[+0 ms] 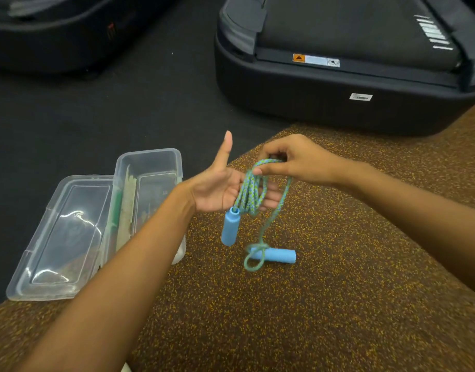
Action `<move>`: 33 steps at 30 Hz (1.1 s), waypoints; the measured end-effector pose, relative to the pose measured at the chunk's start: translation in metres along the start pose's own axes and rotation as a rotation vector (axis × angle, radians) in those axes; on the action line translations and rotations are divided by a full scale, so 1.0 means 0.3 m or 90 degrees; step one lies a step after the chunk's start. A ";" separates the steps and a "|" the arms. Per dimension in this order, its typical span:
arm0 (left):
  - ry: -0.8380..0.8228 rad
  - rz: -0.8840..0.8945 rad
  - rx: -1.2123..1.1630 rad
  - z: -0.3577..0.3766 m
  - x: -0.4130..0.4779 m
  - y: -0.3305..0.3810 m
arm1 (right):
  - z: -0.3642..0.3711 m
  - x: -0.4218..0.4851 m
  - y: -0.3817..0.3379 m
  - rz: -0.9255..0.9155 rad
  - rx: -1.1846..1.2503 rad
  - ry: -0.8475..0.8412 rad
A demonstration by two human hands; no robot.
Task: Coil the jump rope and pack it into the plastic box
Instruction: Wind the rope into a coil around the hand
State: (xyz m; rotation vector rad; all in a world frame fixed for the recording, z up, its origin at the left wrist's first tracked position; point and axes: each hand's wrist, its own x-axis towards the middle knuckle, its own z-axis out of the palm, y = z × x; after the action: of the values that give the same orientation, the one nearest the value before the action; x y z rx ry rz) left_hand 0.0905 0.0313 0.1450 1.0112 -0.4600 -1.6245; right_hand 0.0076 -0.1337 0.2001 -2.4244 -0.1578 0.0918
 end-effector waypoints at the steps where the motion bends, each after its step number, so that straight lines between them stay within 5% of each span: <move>1: -0.010 -0.008 0.007 -0.003 -0.002 0.000 | -0.001 0.000 0.002 0.004 0.001 -0.002; 12: -0.068 0.010 -0.029 -0.009 -0.017 0.007 | 0.015 0.003 0.049 0.020 0.068 0.004; 24: -0.173 0.178 -0.218 -0.075 -0.037 0.025 | 0.087 -0.005 0.096 0.090 0.036 -0.024; 33: -0.271 0.250 -0.317 -0.101 -0.058 0.036 | 0.112 -0.035 0.113 0.180 0.335 -0.111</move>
State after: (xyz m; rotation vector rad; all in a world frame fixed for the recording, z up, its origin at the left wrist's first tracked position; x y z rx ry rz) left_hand 0.1216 0.0504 0.1427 0.1834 -0.4676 -1.4819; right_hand -0.0034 -0.1387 0.1528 -1.8954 0.1208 0.4192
